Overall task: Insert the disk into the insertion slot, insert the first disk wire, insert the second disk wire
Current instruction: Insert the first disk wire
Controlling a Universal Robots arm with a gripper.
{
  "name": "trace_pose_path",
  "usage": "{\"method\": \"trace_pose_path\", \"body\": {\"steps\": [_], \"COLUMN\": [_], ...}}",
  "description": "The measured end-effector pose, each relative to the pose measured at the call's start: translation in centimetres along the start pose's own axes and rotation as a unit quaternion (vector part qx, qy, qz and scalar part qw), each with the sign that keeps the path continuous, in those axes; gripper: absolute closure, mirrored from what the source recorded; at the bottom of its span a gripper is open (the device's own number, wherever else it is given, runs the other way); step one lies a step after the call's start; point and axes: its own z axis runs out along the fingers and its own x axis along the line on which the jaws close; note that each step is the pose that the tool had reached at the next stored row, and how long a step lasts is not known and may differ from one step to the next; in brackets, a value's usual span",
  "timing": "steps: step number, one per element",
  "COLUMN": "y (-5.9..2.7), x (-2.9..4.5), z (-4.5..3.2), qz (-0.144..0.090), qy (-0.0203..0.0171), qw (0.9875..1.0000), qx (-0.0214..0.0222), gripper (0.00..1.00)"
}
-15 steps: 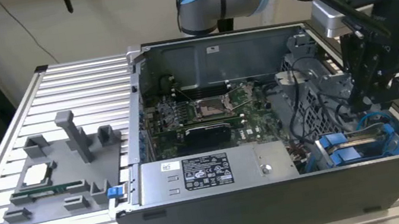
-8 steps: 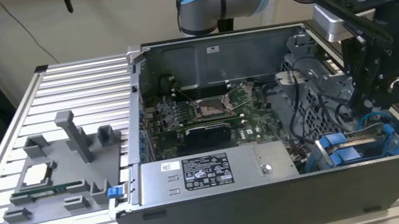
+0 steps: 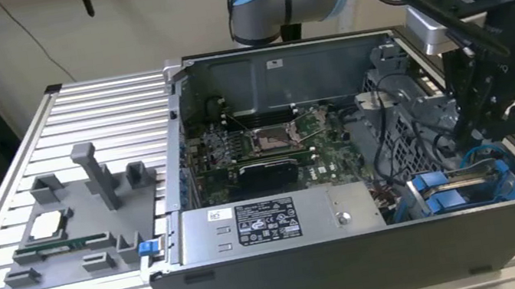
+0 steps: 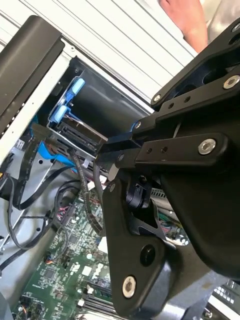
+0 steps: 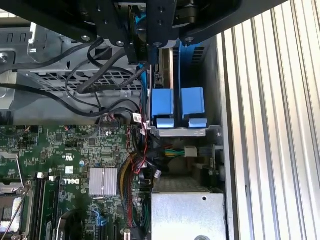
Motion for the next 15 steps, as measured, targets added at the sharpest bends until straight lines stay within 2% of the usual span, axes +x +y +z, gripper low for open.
{"method": "trace_pose_path", "body": {"steps": [5, 11, 15], "y": [-0.95, -1.86, -2.52], "x": [0.12, 0.21, 0.29], "z": [0.42, 0.92, 1.26], "qz": [0.001, 0.001, 0.002], "qy": [0.0002, 0.0010, 0.0013], "qw": [0.9999, 0.9996, 0.9993], "qx": [-0.0112, -0.0277, -0.0365], "gripper": [1.00, 1.00, 1.00]}}
